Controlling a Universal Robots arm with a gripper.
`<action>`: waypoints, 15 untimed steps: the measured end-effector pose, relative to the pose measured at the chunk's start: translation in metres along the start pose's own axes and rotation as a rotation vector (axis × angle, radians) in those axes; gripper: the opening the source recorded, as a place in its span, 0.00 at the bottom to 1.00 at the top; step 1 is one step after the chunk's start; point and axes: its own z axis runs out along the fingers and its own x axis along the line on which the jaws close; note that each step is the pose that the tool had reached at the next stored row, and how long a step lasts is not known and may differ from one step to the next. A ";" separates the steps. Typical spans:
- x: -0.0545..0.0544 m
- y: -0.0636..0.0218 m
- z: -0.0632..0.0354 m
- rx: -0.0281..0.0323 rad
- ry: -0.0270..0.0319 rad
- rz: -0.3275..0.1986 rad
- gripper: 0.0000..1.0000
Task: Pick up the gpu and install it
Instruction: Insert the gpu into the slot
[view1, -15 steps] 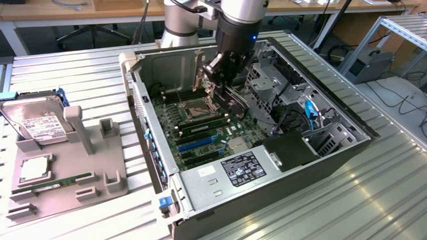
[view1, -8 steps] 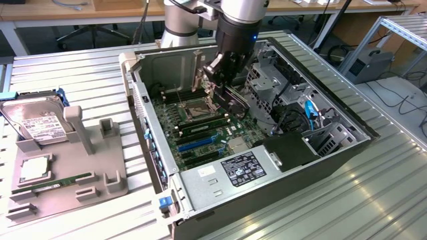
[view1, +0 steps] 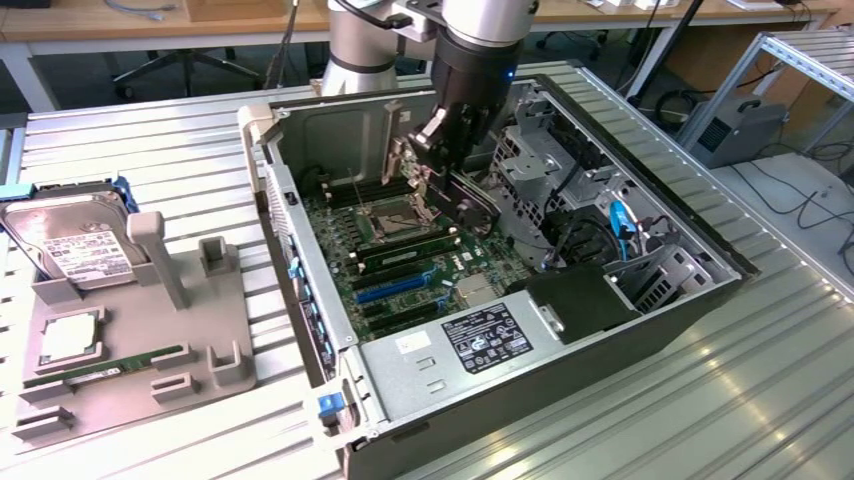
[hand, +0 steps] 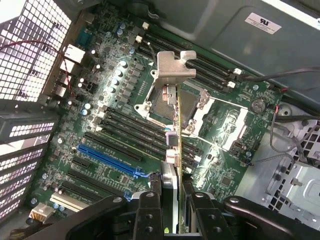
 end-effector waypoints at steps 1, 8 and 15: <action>0.000 0.0000 0.0000 -0.0001 0.0000 -0.005 0.27; 0.000 0.0000 0.0000 -0.0009 0.0009 -0.043 0.27; 0.000 0.0000 0.0001 -0.0018 0.0014 -0.080 0.27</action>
